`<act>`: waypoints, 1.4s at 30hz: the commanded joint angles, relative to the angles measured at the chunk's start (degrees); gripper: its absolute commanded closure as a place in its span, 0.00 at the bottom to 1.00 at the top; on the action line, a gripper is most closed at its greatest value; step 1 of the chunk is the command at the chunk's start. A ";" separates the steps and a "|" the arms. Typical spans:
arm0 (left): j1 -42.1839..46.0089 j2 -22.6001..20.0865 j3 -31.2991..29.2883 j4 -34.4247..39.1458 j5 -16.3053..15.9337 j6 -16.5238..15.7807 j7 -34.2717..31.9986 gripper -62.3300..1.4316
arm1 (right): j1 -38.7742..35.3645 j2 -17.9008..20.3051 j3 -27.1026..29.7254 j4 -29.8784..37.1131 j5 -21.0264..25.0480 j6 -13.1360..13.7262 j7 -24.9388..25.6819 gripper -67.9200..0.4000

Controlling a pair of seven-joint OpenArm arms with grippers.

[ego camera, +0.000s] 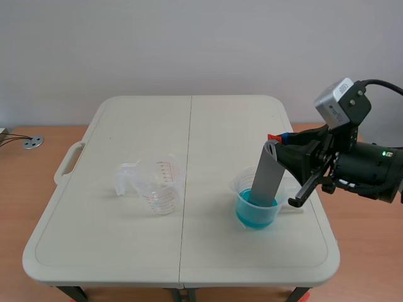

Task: Hold the metal plate by the orange handle, dip it into the blue solution, take it out and point at it, then put the plate back in the beaker on the left.
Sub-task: 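Lower the plate into the blue solution, then hold the plate still in the solution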

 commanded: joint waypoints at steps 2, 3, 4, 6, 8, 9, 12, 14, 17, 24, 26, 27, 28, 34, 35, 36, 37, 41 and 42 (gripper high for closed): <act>0.17 -0.04 -0.13 0.59 -0.15 -0.22 -0.52 0.93 | 0.35 0.74 -0.22 0.33 -0.26 0.07 -0.37 0.98; 0.17 -0.04 -0.13 0.59 -0.15 -0.22 -0.55 0.93 | 0.35 0.74 -0.22 0.33 -0.26 0.07 -0.37 0.98; 0.17 -0.04 -0.13 0.59 -0.15 -0.22 -0.55 0.93 | 0.35 0.74 -0.22 0.33 -0.26 0.07 -0.33 0.98; 0.17 -0.04 -0.13 0.59 -0.15 -0.22 -0.55 0.93 | 0.35 0.74 -0.22 0.33 -0.26 0.07 -0.11 0.98; 0.17 -0.04 -0.13 0.59 -0.15 -0.24 -0.55 0.93 | 0.35 0.74 -0.22 0.33 -0.26 0.07 0.07 0.98; 0.17 -0.04 -0.13 0.59 -0.15 -0.24 -0.55 0.93 | 0.35 0.74 -0.22 0.33 -0.26 0.07 0.07 0.98; 0.15 -0.04 -0.13 0.59 -0.15 -0.24 -0.55 0.93 | 0.35 0.74 -0.22 0.33 -0.26 0.07 0.24 0.98; 0.15 -0.04 -0.13 0.59 -0.15 -0.24 -0.55 0.93 | 0.35 0.74 -0.22 0.33 -0.26 0.07 0.24 0.98; 0.15 -0.04 -0.13 0.59 -0.15 -0.24 -0.55 0.93 | 0.35 0.74 -0.22 0.33 -0.26 0.07 0.26 0.98; 0.15 -0.04 -0.13 0.59 -0.15 -0.24 -0.55 0.93 | 0.35 0.74 -0.22 0.33 -0.26 0.07 0.28 0.98; 0.15 -0.04 -0.13 0.59 -0.15 -0.24 -0.55 0.93 | 0.35 0.74 -0.22 0.33 -0.26 0.07 0.28 0.98; 0.15 -0.04 -0.13 0.59 -0.15 -0.24 -0.55 0.93 | 0.35 0.74 -0.22 0.33 -0.26 0.07 0.28 0.98; 0.15 -0.04 -0.13 0.59 -0.15 -0.24 -0.55 0.93 | 0.35 0.74 -0.22 0.33 -0.26 0.07 0.28 0.98; 0.15 -0.04 -0.13 0.59 -0.15 -0.24 -0.55 0.93 | 0.35 0.74 -0.22 0.33 -0.26 0.07 0.46 0.98; 0.15 -0.04 -0.13 0.59 -0.15 -0.24 -0.55 0.93 | 0.35 0.74 -0.22 0.33 -0.26 0.07 0.46 0.98; 0.15 -0.04 -0.13 0.59 -0.15 -0.24 -0.55 0.93 | 0.35 0.74 -0.22 0.33 -0.26 0.07 0.46 0.98; 0.15 -0.04 -0.13 0.59 -0.15 -0.24 -0.55 0.93 | 0.35 0.74 -0.22 0.33 -0.26 0.07 0.46 0.98; 0.15 -0.04 -0.13 0.59 -0.15 -0.24 -0.55 0.93 | 0.35 0.74 -0.22 0.33 -0.26 0.07 0.46 0.98; 0.15 -0.04 -0.13 0.59 -0.15 -0.24 -0.55 0.93 | 0.35 0.74 -0.22 0.33 -0.26 0.07 0.46 0.98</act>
